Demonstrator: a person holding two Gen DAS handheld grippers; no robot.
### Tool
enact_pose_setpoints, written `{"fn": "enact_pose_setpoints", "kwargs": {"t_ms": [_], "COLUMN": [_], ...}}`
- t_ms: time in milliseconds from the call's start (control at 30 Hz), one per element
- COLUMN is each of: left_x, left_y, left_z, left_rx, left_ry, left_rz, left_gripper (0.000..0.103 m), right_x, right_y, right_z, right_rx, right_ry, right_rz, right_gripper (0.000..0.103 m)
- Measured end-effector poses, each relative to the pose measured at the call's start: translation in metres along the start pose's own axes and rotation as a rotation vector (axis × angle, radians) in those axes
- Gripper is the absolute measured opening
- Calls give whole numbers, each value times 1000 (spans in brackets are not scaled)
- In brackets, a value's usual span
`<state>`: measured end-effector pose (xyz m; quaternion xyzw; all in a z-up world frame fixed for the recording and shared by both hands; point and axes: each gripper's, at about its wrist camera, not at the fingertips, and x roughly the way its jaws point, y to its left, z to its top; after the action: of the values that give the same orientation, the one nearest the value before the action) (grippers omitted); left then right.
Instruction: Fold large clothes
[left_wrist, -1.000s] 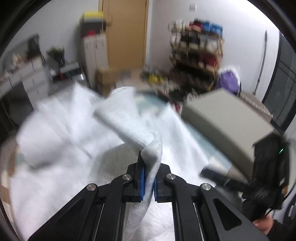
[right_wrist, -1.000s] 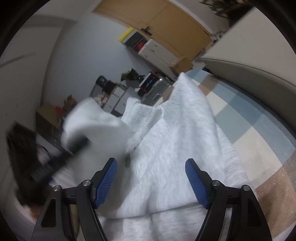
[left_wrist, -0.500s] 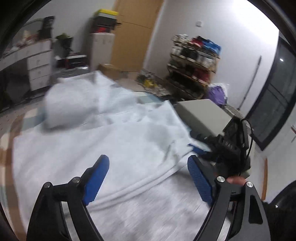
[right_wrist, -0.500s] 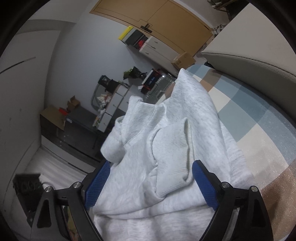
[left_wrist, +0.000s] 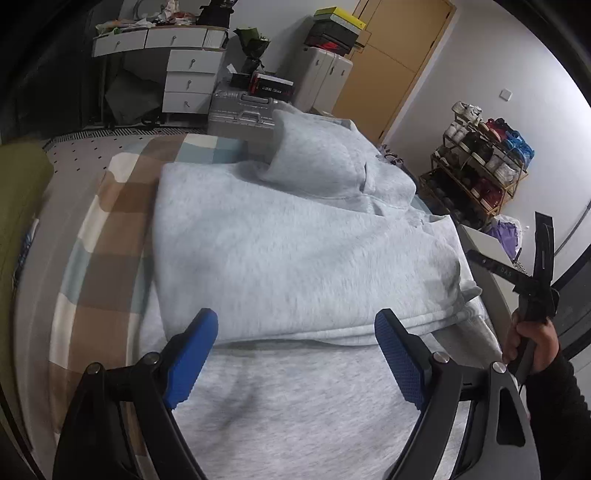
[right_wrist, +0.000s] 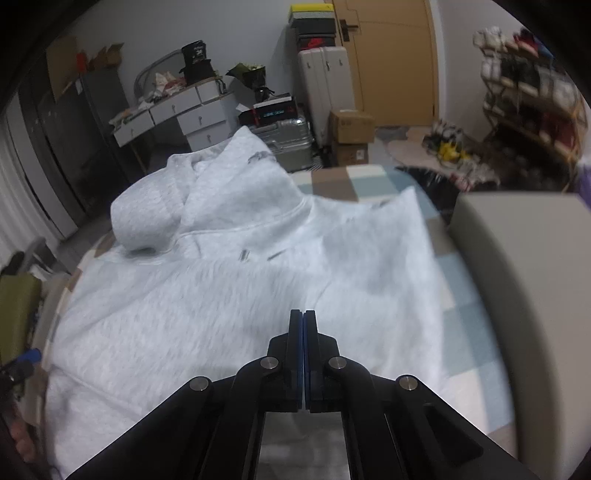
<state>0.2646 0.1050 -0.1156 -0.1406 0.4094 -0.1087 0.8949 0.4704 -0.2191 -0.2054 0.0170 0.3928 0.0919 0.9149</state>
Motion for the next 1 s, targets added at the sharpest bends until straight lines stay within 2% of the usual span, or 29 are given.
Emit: {"fn": "enact_pose_setpoints", "kwargs": {"t_ms": [100, 167, 200, 233, 333, 433, 500, 567, 633, 667, 700, 733, 800, 833, 867, 933, 1000], "left_x": [-2, 6, 13, 19, 38, 83, 110, 111, 113, 114, 114, 112, 94, 83, 74, 74, 97], "left_y": [2, 2, 3, 4, 5, 9, 13, 8, -1, -4, -8, -10, -12, -15, -21, -29, -28], "left_z": [5, 12, 14, 16, 26, 27, 18, 12, 3, -2, -5, -4, 7, 15, 21, 28, 26], "left_rx": [30, 53, 59, 61, 94, 104, 108, 159, 217, 242, 280, 281, 223, 207, 211, 241, 261], "left_ry": [-19, -18, -7, 6, 49, 176, 252, 206, 209, 207, 208, 214, 188, 149, 102, 60, 114], "left_rz": [27, 30, 31, 31, 26, 32, 64, 113, 171, 193, 213, 215, 136, 84, 62, 101, 130], "left_gripper": [84, 84, 84, 84, 84, 84, 83, 83, 83, 84, 84, 84, 84, 84, 85, 85, 85], "right_x": [-20, -22, -16, -12, -7, 1, 15, 44, 75, 76, 78, 79, 78, 71, 63, 50, 50], "right_y": [-16, -28, -32, -35, -19, 15, 38, 60, 67, 67, 69, 71, 72, 75, 78, 87, 92], "right_z": [11, 13, 12, 8, 6, 9, 9, 2, -12, -17, -17, -14, -7, -1, 3, 13, 14], "right_rx": [6, 25, 45, 67, 60, -14, -77, -171, -241, -275, -308, -324, -312, -298, -291, -287, -271], "right_ry": [-36, -20, 20, 52, 68, 80, 105, 171, 267, 223, 232, 249, 282, 253, 217, 149, 122], "right_rz": [-68, -74, -39, 36, 115, 183, 176, 86, -11, -25, -51, -57, -68, -40, -8, 45, 61], "right_gripper": [0, 0, 1, 2, 4, 7, 18, 25, 25, 25, 24, 25, 23, 23, 26, 30, 47]}}
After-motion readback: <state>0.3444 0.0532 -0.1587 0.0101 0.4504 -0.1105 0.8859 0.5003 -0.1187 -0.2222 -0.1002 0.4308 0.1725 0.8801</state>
